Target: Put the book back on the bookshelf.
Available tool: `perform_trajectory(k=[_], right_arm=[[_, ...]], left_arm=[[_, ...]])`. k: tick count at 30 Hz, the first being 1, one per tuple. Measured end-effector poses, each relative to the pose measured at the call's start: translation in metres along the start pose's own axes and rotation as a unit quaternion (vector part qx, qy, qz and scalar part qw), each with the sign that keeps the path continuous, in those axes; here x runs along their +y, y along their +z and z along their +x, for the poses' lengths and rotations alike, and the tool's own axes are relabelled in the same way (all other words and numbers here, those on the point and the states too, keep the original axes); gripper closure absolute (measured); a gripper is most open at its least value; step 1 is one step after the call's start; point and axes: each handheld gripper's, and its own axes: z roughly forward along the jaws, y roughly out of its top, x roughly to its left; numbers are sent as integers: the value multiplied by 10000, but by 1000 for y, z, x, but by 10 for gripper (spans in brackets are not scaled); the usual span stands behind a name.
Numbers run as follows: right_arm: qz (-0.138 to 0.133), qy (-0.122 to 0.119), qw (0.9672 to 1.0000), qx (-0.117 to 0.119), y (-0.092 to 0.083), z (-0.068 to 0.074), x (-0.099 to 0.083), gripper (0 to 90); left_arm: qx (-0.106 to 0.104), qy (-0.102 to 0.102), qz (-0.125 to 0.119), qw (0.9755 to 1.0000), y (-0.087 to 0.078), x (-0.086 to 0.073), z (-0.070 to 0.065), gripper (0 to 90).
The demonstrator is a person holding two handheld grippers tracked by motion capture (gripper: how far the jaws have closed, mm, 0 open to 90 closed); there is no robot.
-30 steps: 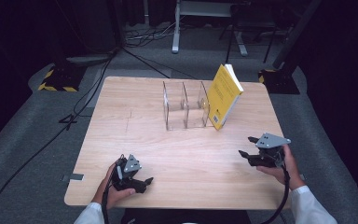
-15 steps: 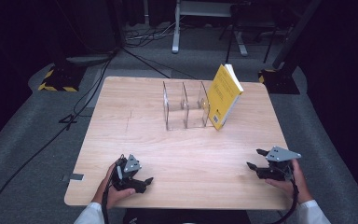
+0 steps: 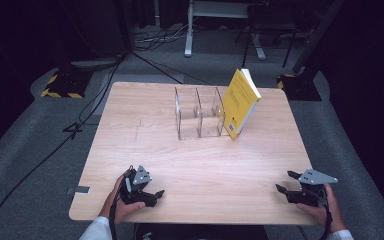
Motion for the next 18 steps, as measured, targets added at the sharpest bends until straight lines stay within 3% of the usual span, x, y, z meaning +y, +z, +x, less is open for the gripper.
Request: perform_trajectory(k=[8,13,18], right_arm=[[0,415,9991,-55,-9,-4,-19,272],[-12,544,9985,-101,-13,-6,-24,256],[271,763,9967,11,-15,-9,-28,240]], left_arm=[[1,1,0,10000,0,0,0,144],[-1,0,-5,10000,0,0,0,144],[0,6,-3,10000,0,0,0,144]])
